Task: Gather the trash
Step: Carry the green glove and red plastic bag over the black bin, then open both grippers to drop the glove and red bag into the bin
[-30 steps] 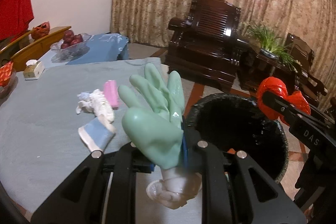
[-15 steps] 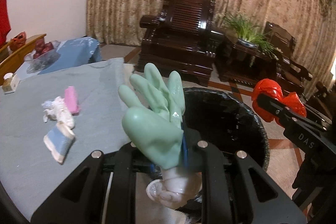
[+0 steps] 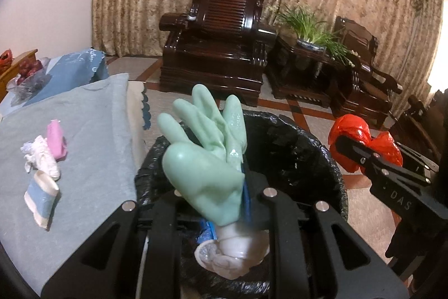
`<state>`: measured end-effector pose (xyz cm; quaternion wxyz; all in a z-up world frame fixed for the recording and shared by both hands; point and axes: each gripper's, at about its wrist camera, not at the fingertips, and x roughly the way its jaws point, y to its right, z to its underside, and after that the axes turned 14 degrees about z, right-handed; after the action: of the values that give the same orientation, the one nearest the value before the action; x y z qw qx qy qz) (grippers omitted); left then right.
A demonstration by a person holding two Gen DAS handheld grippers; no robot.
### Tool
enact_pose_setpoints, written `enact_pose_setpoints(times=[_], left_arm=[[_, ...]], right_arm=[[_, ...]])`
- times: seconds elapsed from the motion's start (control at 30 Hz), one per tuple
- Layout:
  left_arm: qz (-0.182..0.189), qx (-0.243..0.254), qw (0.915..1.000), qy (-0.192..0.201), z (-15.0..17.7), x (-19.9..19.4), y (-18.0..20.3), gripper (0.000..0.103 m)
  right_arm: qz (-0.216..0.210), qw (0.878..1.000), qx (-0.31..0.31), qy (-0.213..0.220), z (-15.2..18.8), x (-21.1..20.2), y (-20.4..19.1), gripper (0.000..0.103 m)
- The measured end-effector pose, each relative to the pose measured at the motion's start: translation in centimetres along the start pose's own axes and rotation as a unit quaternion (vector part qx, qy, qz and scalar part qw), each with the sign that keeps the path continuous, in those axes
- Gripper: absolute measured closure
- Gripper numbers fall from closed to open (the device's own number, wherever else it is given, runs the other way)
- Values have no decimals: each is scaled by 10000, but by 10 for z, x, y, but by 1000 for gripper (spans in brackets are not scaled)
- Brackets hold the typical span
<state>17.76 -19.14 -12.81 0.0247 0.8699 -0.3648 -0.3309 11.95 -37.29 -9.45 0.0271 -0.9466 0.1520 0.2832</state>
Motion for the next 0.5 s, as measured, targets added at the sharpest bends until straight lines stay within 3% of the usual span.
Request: enact_pose_setpoints(times=[0.23,0.4,0.5], left_arm=[[180,26,9997,-147,0,26,5,84],[351,-47,9993,-109,-1,27,3,50],[354,-21,9994,-45,-3,22,0,40]], right_arm=[[105,9999,-7,-99,4,11,10,68],[201,9997,-48,-147,6,17,16,52],[280,9995,-28,-128,6,17,18,36]])
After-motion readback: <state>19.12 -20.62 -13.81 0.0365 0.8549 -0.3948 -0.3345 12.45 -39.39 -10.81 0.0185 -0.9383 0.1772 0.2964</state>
